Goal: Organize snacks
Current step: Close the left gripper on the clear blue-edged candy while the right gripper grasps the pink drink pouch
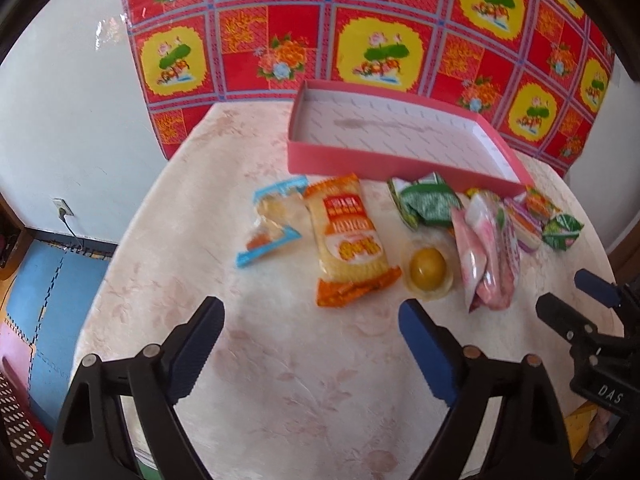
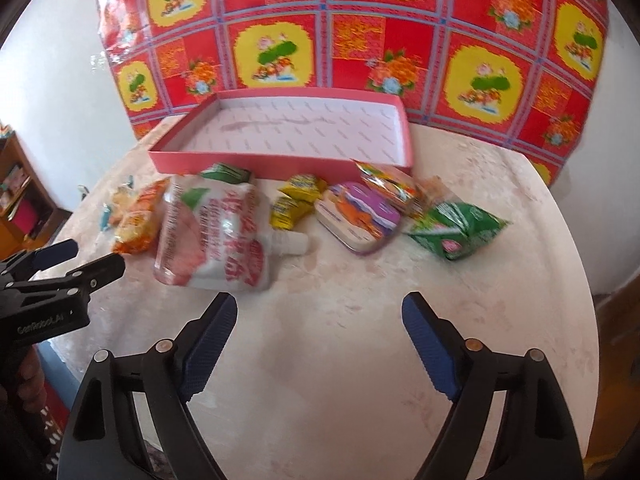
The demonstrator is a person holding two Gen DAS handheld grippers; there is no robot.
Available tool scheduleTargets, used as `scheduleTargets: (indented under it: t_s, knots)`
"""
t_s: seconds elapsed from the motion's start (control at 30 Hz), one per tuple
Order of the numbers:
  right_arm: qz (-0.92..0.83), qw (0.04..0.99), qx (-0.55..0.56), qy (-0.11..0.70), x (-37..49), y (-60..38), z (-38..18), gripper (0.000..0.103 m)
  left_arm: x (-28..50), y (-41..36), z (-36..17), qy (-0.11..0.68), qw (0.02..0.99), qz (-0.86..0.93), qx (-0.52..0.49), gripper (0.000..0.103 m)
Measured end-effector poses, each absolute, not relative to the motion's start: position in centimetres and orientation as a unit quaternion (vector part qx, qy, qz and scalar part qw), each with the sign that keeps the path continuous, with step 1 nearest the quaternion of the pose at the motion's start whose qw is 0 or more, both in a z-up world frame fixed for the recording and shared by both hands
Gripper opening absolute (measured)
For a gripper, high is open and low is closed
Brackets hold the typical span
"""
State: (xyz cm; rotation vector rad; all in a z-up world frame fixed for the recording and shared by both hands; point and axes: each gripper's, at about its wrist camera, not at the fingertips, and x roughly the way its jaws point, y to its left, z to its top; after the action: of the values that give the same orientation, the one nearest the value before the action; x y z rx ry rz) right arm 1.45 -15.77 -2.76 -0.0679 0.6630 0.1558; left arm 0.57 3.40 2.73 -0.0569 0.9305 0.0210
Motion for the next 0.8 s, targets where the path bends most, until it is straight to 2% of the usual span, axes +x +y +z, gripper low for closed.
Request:
scheduleTargets:
  t_s: [0.37, 0.8]
  knots:
    - [0.12, 0.933, 0.017, 0.339, 3.3, -13.3, -1.8, 0.087, 2.6, 5.7, 3.8, 0.434, 0.899, 0.034, -0.051, 0.089]
    - [0.123, 0.927, 0.021, 0.353, 4.7, -12.0, -2.8, 0.085, 5.2, 7.3, 2.5, 0.451, 0.889, 0.044, -0.069, 0.072]
